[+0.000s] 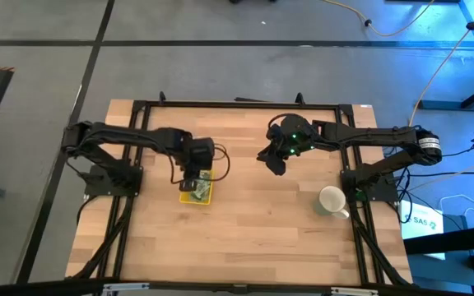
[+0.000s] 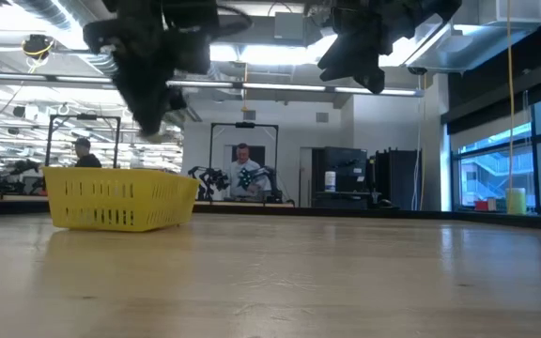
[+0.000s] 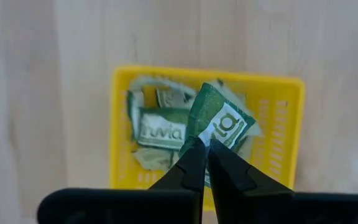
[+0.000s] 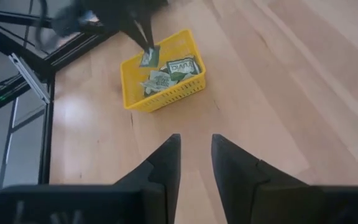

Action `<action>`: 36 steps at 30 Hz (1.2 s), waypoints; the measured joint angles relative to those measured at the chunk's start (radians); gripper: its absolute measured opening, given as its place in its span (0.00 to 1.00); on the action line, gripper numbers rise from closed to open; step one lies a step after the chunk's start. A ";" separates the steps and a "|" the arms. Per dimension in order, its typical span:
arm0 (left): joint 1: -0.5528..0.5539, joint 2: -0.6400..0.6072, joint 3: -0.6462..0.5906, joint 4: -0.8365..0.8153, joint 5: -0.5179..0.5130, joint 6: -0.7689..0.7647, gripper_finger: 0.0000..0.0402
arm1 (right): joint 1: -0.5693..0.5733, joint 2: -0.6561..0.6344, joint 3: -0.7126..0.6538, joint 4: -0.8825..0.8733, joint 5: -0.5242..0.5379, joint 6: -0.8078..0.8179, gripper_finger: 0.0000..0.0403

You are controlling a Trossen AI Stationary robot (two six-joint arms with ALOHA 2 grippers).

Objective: Pick and place Stevia / Truvia into bins
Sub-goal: Put the green packet into the yellow bin, then return to Home Position

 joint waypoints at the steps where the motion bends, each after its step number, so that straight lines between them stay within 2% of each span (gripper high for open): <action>1: -0.008 0.014 -0.009 -0.002 0.000 0.000 0.02 | 0.000 0.000 0.000 0.000 0.000 0.005 0.23; 11: -0.035 0.131 -0.056 0.028 -0.001 0.002 0.03 | 0.016 0.000 0.000 0.003 0.000 0.028 0.23; 19: -0.033 0.130 -0.056 0.037 0.005 0.002 0.20 | 0.018 0.000 0.000 0.002 -0.002 0.052 0.23; 27: -0.033 -0.007 -0.056 0.037 0.005 -0.041 0.29 | 0.018 0.000 0.000 0.002 -0.001 0.051 0.23; 31: -0.033 -0.119 -0.056 0.052 0.005 -0.038 0.30 | 0.018 -0.005 0.000 0.003 0.001 0.044 0.23; 36: -0.001 -0.281 -0.055 0.141 0.005 -0.010 0.28 | 0.036 -0.063 0.000 0.031 0.006 -0.062 0.23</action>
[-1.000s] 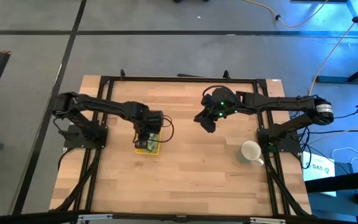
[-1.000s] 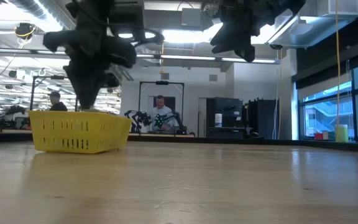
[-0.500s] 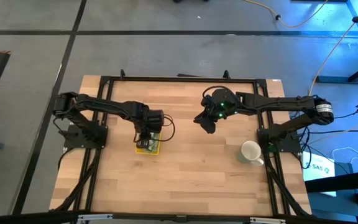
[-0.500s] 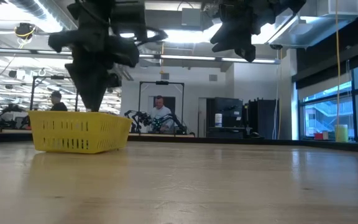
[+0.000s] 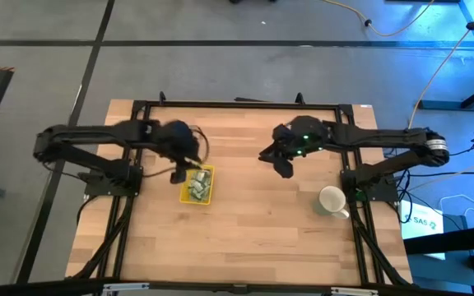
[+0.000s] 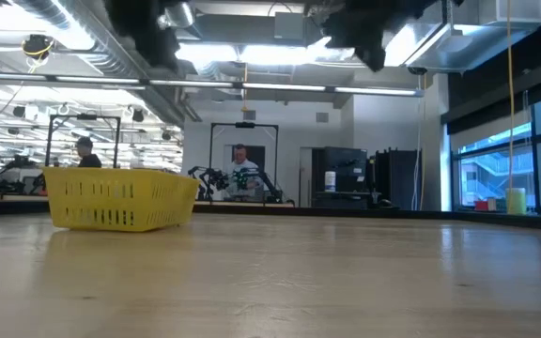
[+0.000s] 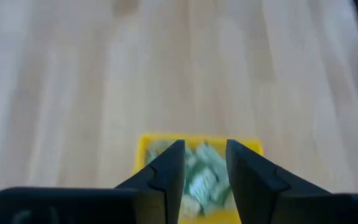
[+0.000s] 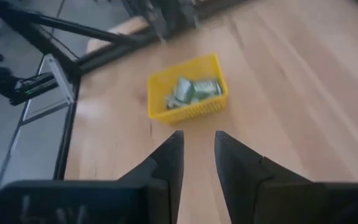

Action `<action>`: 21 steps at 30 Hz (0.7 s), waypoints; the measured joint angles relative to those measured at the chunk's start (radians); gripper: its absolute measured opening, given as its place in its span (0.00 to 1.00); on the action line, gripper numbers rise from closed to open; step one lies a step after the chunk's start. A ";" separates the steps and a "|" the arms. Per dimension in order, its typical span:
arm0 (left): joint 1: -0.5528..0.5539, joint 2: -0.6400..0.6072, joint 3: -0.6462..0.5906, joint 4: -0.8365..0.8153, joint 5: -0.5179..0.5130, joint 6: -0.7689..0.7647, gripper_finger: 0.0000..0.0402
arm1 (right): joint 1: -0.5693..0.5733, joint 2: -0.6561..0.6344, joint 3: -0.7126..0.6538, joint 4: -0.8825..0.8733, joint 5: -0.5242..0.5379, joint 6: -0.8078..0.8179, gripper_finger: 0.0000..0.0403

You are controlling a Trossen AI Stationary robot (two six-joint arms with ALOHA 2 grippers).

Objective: Pick and place Stevia / Truvia into bins
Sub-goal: Return to Home Position

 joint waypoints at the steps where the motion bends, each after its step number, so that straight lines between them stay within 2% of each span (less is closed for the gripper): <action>1: 0.014 -0.035 0.000 0.015 0.000 -0.010 0.27 | 0.007 -0.019 0.000 0.002 0.005 -0.018 0.23; 5: 0.061 -0.168 0.000 0.038 0.000 -0.015 0.25 | 0.042 -0.098 -0.015 0.025 0.085 -0.070 0.23; 8: 0.087 -0.263 -0.015 0.066 0.002 -0.017 0.23 | 0.072 -0.163 -0.096 0.093 0.123 -0.075 0.23; 15: 0.132 -0.552 -0.274 0.356 0.003 -0.114 0.21 | 0.096 -0.362 -0.349 0.351 0.124 -0.046 0.23; 21: 0.168 -0.774 -0.455 0.422 -0.004 -0.197 0.20 | 0.096 -0.543 -0.493 0.421 0.124 -0.047 0.23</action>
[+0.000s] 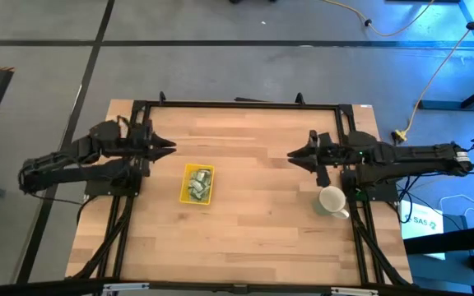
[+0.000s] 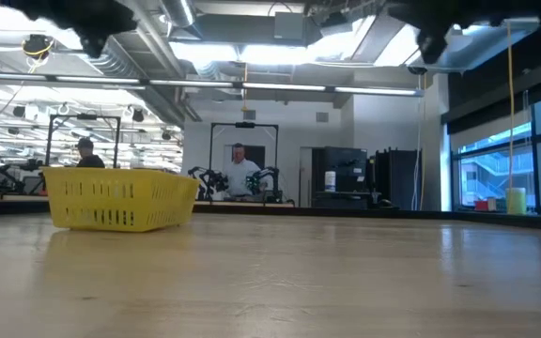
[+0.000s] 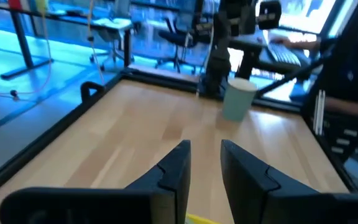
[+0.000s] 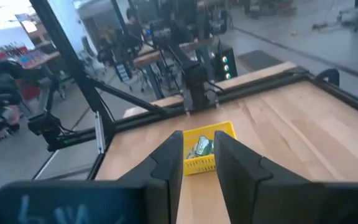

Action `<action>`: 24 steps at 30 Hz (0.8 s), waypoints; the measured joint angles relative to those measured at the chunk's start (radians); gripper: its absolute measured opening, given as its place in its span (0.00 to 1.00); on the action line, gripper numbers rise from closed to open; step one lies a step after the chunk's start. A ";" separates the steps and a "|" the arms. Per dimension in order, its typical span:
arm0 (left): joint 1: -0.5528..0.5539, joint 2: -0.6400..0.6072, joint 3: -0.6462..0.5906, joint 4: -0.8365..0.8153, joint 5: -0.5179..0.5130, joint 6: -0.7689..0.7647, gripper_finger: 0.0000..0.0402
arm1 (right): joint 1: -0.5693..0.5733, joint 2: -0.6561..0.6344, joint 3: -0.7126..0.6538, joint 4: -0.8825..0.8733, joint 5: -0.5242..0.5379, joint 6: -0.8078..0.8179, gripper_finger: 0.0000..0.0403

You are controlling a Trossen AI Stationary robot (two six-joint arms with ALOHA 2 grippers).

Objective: Pick and place Stevia / Truvia into bins
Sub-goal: Return to Home Position

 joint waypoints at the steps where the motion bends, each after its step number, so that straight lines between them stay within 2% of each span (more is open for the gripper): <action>1: 0.005 -0.033 -0.021 0.004 -0.003 -0.009 0.20 | 0.000 -0.028 -0.022 0.008 0.000 0.000 0.23; 14: 0.026 -0.388 -0.195 0.029 -0.062 -0.055 0.18 | 0.000 -0.301 -0.207 0.059 0.000 -0.003 0.23; 22: 0.026 -0.376 -0.248 0.046 -0.088 -0.055 0.16 | 0.000 -0.440 -0.304 0.085 0.001 -0.001 0.23; 24: 0.026 -0.389 -0.275 0.120 -0.093 -0.060 0.16 | 0.000 -0.473 -0.332 0.095 0.001 -0.001 0.23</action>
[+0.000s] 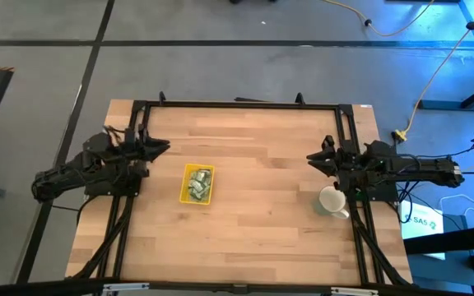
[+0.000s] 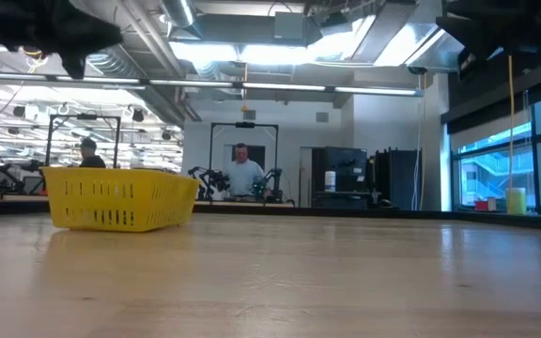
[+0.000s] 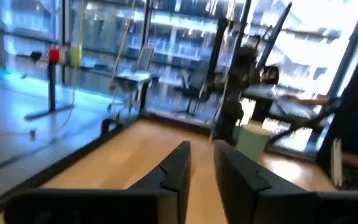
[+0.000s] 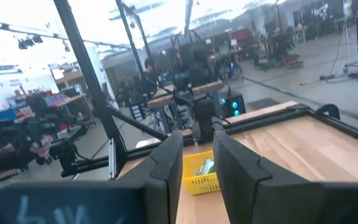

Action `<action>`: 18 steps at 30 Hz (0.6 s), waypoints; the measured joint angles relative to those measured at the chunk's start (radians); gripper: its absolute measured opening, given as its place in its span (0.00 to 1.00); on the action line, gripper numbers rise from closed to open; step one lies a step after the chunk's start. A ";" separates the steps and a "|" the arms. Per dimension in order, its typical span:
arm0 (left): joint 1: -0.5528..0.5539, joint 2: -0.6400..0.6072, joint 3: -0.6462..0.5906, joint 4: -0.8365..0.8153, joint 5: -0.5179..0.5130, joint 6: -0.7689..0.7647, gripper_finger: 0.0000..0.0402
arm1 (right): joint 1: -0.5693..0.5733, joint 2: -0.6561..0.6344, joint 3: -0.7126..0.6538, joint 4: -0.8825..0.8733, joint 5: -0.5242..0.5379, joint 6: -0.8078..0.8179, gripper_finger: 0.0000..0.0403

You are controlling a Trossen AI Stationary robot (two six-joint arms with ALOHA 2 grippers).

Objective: Pick and place Stevia / Truvia into bins
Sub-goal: Return to Home Position

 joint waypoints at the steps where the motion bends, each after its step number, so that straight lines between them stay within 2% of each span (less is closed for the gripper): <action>1: 0.000 0.000 -0.020 0.040 -0.003 -0.008 0.16 | -0.001 -0.015 -0.013 0.008 0.001 0.000 0.23; 10: 0.000 0.000 -0.138 0.166 -0.011 -0.045 0.16 | -0.001 -0.092 -0.128 0.106 0.076 -0.023 0.23; 18: 0.000 0.000 -0.225 0.263 -0.017 -0.067 0.16 | -0.001 -0.104 -0.197 0.169 0.082 -0.029 0.23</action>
